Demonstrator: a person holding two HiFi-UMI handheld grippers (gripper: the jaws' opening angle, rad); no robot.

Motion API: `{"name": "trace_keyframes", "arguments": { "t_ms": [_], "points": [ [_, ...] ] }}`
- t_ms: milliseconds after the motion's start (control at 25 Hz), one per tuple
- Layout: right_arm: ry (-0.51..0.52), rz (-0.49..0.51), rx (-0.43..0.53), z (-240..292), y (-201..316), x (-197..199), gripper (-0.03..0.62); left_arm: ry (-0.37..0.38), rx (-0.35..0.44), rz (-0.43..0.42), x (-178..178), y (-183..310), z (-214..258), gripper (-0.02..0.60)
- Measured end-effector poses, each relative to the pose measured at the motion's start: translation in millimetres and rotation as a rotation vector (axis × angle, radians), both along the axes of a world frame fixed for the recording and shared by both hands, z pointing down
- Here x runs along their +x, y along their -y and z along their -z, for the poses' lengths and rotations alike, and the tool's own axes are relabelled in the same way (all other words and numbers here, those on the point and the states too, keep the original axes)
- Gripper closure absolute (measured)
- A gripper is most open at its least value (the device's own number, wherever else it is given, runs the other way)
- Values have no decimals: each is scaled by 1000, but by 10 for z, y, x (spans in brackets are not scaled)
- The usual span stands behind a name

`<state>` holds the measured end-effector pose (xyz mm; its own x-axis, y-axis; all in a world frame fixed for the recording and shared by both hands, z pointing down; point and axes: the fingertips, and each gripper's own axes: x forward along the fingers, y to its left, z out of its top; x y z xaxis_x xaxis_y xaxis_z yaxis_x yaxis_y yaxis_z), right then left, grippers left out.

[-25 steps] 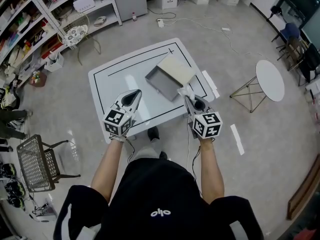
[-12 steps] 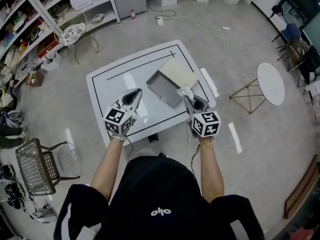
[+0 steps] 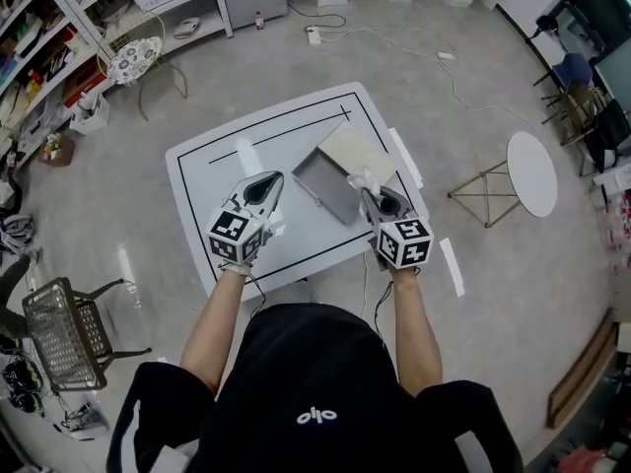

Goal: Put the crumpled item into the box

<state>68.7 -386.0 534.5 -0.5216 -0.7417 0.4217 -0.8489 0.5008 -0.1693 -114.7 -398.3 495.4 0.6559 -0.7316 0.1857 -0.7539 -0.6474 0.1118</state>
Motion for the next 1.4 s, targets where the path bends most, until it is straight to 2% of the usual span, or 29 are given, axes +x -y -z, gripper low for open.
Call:
{"name": "trace_keyframes", "arguments": {
  "t_ms": [360,600,960,1400],
  "points": [
    [-27,-8,-55,-384,322,-157,520,-16,-38,-38,-63,328,-267,574],
    [-32,-22,-126,-806,399,-187,520,-13,-67,-73,-17,398,-440,574],
    [-37,-54,-255,-1488,483,-86,520,-11,-117,-166,339,502,-766,574],
    [-24,-39,-423,-2120,444,-92,520,2,-185,-202,549,580,-1046,574]
  ]
}}
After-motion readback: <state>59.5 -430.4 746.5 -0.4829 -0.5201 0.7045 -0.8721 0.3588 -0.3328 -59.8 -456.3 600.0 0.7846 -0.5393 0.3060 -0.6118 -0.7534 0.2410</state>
